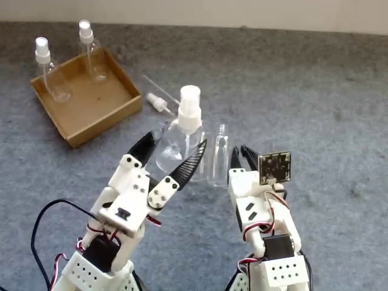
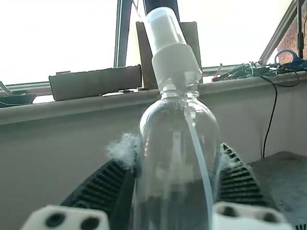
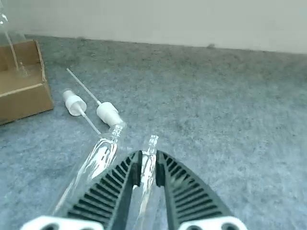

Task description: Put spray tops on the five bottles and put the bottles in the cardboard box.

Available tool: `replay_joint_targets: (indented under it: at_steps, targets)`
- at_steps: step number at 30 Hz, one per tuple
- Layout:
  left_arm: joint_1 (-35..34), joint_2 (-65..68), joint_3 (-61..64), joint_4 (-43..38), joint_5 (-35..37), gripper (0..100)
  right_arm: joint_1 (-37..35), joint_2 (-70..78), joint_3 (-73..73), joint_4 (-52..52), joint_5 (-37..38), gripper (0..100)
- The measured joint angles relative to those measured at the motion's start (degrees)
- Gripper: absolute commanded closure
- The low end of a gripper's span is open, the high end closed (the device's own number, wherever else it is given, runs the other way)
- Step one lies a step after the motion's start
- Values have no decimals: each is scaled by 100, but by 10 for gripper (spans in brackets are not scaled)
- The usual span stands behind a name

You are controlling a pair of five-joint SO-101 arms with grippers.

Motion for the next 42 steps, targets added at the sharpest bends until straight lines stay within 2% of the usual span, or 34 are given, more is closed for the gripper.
replay_joint_targets:
  at_steps: [4,8,11,14,22,30,37,42]
  targets:
    - [0,0,0,281,0,899,-62,0,0,-158,-9,961]
    - [-53,0,0,281,0,899,-756,0,0,-202,-26,961]
    - [-475,0,0,281,0,899,-1407,0,0,-220,-44,961]
    - [-853,9,0,105,0,899,-1767,0,0,-308,-44,961]
    - [-1011,9,0,-615,0,899,-2189,0,9,-853,-44,961]
    - [-1319,62,-765,-325,0,899,-2259,0,9,-862,-44,961]
    - [-1363,1855,-1960,-264,0,899,-2295,0,9,-862,-44,961]
    - [-1046,3270,-2215,-413,0,899,-2295,0,9,-862,-44,961]
